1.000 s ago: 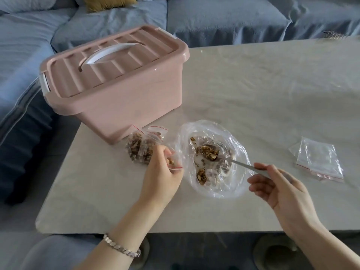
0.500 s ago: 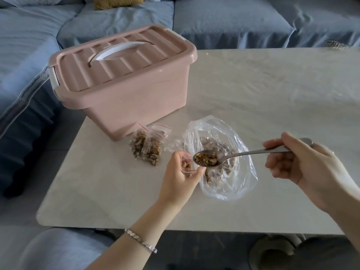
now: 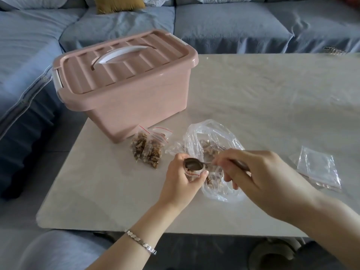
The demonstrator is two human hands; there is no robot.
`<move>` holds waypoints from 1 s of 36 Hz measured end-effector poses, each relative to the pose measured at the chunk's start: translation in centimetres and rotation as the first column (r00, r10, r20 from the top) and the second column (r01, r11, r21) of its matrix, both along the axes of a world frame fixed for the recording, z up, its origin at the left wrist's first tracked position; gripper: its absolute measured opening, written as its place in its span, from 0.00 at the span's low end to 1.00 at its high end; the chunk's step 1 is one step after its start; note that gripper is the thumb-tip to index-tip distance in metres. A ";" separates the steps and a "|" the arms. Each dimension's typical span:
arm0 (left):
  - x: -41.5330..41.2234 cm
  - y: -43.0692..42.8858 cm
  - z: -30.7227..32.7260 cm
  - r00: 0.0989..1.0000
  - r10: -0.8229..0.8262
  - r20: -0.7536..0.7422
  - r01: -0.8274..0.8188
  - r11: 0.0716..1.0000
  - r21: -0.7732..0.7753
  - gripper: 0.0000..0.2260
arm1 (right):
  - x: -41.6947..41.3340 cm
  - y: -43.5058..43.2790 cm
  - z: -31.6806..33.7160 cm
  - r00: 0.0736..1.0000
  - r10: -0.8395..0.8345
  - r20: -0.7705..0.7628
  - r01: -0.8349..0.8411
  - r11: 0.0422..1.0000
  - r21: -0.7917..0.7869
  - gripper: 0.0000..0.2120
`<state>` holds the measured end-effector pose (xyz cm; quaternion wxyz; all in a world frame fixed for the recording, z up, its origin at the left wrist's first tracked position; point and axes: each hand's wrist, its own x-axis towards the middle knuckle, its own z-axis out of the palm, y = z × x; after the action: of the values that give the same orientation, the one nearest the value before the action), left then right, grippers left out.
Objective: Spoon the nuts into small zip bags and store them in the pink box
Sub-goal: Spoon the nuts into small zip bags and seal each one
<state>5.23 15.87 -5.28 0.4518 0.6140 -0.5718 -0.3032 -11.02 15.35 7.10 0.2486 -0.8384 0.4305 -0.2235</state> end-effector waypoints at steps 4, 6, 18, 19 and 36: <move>-0.1 0.0 0.1 1.000 -0.008 -0.005 0.008 1.000 0.026 0.15 | -1.2 0.3 -1.2 0.997 0.000 0.076 0.004 0.998 -0.057 0.14; 0.0 0.0 0.2 1.000 0.000 0.001 0.000 1.000 0.026 0.11 | -1.8 0.6 -1.5 0.954 -0.088 0.287 0.083 0.996 0.032 0.19; 0.9 0.6 1.5 0.999 0.046 0.010 -0.047 0.982 0.183 0.11 | -3.4 2.6 -4.8 0.768 -0.485 0.418 0.358 0.867 0.348 0.13; 0.8 0.6 1.5 0.999 0.038 0.030 -0.044 0.976 0.216 0.10 | -3.1 2.9 -5.1 0.798 -0.467 0.381 0.355 0.875 0.329 0.13; -1.1 -0.4 2.3 0.970 -0.014 0.243 -0.096 0.895 0.436 0.09 | -1.6 4.9 -8.0 0.946 -0.292 0.137 0.314 0.933 -0.177 0.15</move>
<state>4.10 15.47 -3.03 0.2337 0.7450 -0.5245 -0.3395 -12.63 20.22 -0.90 0.1503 -0.7689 0.5164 -0.3457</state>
